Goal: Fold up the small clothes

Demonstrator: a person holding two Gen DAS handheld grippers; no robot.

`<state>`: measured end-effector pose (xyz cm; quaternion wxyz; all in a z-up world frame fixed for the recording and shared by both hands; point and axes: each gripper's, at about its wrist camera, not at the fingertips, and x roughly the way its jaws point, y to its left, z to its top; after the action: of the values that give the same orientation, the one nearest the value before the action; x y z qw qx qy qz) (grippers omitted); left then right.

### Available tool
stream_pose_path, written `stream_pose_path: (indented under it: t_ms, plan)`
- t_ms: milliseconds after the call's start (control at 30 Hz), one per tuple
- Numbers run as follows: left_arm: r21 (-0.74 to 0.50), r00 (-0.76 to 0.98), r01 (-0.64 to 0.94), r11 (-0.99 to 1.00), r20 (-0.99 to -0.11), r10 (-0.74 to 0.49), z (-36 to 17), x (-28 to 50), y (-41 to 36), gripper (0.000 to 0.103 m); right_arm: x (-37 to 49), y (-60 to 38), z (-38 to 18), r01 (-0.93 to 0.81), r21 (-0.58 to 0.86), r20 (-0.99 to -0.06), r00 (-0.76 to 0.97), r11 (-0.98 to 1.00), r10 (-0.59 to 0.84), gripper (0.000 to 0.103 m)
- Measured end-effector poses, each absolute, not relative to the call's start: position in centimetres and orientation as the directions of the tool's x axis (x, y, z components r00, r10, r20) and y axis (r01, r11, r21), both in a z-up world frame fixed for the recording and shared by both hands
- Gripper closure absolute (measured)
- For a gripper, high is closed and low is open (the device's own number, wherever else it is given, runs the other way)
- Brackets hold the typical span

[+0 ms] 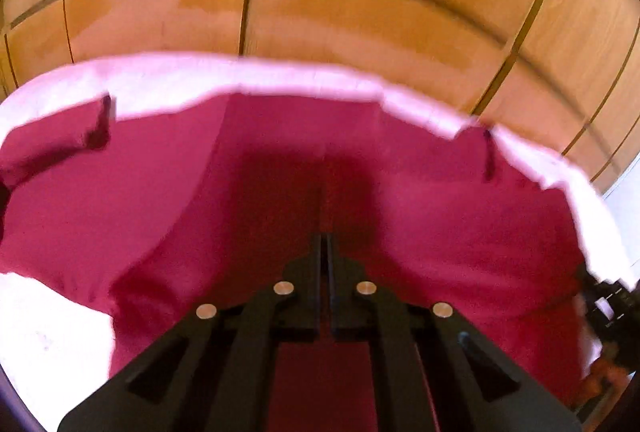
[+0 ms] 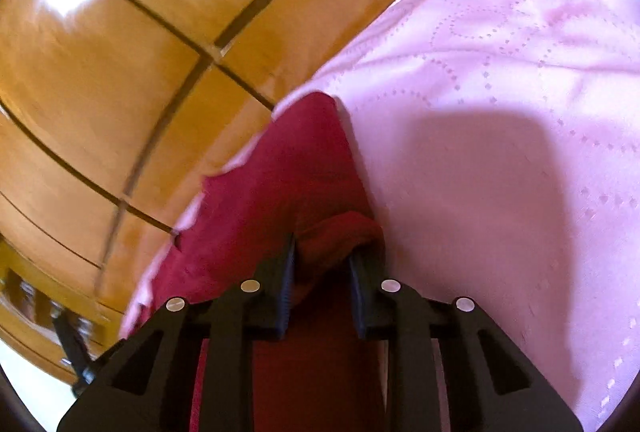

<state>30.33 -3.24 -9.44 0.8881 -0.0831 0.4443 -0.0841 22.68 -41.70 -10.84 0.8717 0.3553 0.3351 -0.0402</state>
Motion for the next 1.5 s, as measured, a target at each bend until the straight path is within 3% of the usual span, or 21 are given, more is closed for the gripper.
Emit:
stream_pose_path:
  t_ms: [133, 267, 300, 333, 400, 533, 633, 800, 933, 1000, 1233, 1267, 1367, 1467, 1500]
  plan:
    - [-0.173, 0.615, 0.084, 0.981, -0.766, -0.188, -10.1, 30.1, -3.7, 0.099, 23.5, -41.1, -11.0, 0.317, 0.535, -0.637, 0.76, 0.783, 0.128, 0.085]
    - [-0.174, 0.625, 0.084, 0.981, -0.758, -0.188, -10.5, 30.1, -3.8, 0.097, 22.1, -41.6, -10.5, 0.302, 0.585, -0.626, 0.758, 0.753, 0.182, 0.081]
    - [-0.203, 0.625, 0.083, 0.976, -0.752, -0.209, -10.7, 30.2, -3.4, 0.097, 21.1, -41.6, -9.9, 0.298, 0.587, -0.625, 0.758, 0.753, 0.187, 0.076]
    - [-0.227, 0.624, 0.082, 0.971, -0.748, -0.227, -10.9, 30.3, -3.1, 0.096, 20.3, -41.6, -9.4, 0.309, 0.57, -0.631, 0.758, 0.761, 0.165, 0.062]
    - [-0.279, 0.619, 0.079, 0.957, -0.738, -0.267, -11.1, 30.5, -2.5, 0.096, 18.4, -41.5, -7.9, 0.33, 0.523, -0.622, 0.779, 0.786, 0.087, 0.052]
    - [-0.303, 0.619, 0.08, 0.95, -0.732, -0.285, -11.4, 30.5, -2.2, 0.096, 18.8, -40.9, -5.1, 0.283, 0.483, -0.564, 0.824, 0.829, 0.047, 0.052]
    - [-0.285, 0.621, 0.082, 0.955, -0.735, -0.272, -11.3, 30.4, -2.4, 0.096, 23.0, -39.1, -4.0, 0.242, 0.385, -0.575, 0.818, 0.891, 0.027, 0.053]
    - [-0.325, 0.618, 0.081, 0.942, -0.725, -0.303, -11.6, 30.4, -1.9, 0.095, 28.6, -38.4, -6.5, 0.305, 0.27, -0.676, 0.736, 0.913, -0.045, 0.055]
    - [-0.366, 0.61, 0.082, 0.927, -0.717, -0.337, -12.0, 30.6, -1.4, 0.095, 28.2, -40.5, -9.8, 0.424, 0.253, -0.727, 0.676, 0.869, -0.118, 0.056]
    - [-0.363, 0.609, 0.083, 0.928, -0.718, -0.335, -12.1, 30.6, -1.5, 0.095, 27.8, -41.4, -10.5, 0.415, 0.321, -0.706, 0.704, 0.851, -0.077, 0.056]
    - [-0.38, 0.607, 0.083, 0.921, -0.714, -0.349, -12.0, 30.7, -1.2, 0.094, 27.9, -40.6, -10.3, 0.419, 0.253, -0.708, 0.694, 0.872, -0.128, 0.054]
    - [-0.402, 0.604, 0.086, 0.911, -0.706, -0.369, -11.9, 30.7, -0.9, 0.086, 28.0, -40.4, -10.3, 0.419, 0.253, -0.705, 0.697, 0.872, -0.13, 0.054]
    - [-0.466, 0.607, 0.095, 0.88, -0.673, -0.422, -10.7, 29.4, 0.3, 0.036, 27.0, -40.1, -9.7, 0.427, 0.245, -0.677, 0.718, 0.871, -0.162, 0.053]
    - [-0.399, 0.69, 0.035, 0.916, -0.653, -0.311, -8.9, 26.7, 1.8, 0.015, 24.9, -39.1, -7.9, 0.42, 0.23, -0.578, 0.784, 0.878, -0.224, 0.052]
    - [-0.382, 0.707, 0.018, 0.924, -0.649, -0.282, -8.4, 25.7, 2.7, 0.013, 24.1, -38.3, -7.1, 0.417, 0.205, -0.535, 0.805, 0.886, -0.255, 0.044]
